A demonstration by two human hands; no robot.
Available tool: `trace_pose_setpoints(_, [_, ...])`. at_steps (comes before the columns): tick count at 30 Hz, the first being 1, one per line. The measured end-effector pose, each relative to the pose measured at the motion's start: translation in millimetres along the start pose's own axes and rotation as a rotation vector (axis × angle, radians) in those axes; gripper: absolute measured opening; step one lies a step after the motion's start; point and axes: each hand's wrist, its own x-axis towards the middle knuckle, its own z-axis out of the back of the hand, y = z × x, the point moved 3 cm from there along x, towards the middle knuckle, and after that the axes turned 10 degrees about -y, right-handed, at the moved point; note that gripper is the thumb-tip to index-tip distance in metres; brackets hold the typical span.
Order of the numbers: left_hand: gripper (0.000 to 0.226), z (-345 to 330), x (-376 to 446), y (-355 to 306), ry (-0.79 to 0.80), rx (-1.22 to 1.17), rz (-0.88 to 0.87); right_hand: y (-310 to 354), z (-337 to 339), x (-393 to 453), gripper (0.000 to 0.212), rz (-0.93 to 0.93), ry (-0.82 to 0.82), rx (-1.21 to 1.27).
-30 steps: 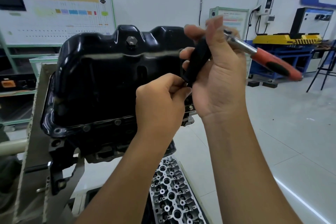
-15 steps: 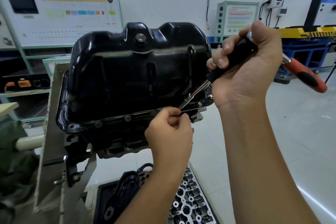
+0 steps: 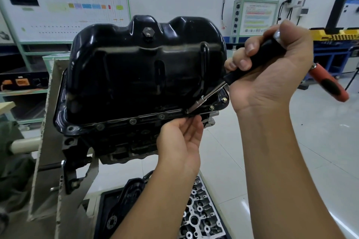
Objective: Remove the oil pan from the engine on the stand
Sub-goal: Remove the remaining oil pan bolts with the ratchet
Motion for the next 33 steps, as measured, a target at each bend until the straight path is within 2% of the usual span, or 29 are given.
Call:
trace_pose_setpoints(4, [0.019, 0, 0, -1, -0.009, -0.02, 0.032, 2, -1, -1, 0.036, 0.019, 0.015, 0.026])
trace_pose_setpoints(14, [0.025, -6, 0, -3, 0.026, -0.141, 0.136, -2, 2, -2, 0.031, 0.004, -0.005, -0.011])
trace_pose_setpoints(17, [0.033, -8, -1, -2, 0.052, -0.158, 0.176, 1, 3, -2, 0.03, 0.028, -0.023, 0.015])
trace_pose_setpoints(20, [0.038, -9, 0, 0, 0.062, -0.134, 0.177, 7, 4, -2, 0.029, 0.087, -0.036, 0.059])
trace_pose_setpoints(24, [0.033, -12, 4, 0, 0.057, -0.047, 0.157, 13, 6, 0, 0.03, 0.149, -0.046, 0.052])
trace_pose_setpoints(33, [0.026, -14, 12, -10, 0.052, 0.06, 0.125, -4, 14, 1, 0.038, 0.09, -0.084, 0.011])
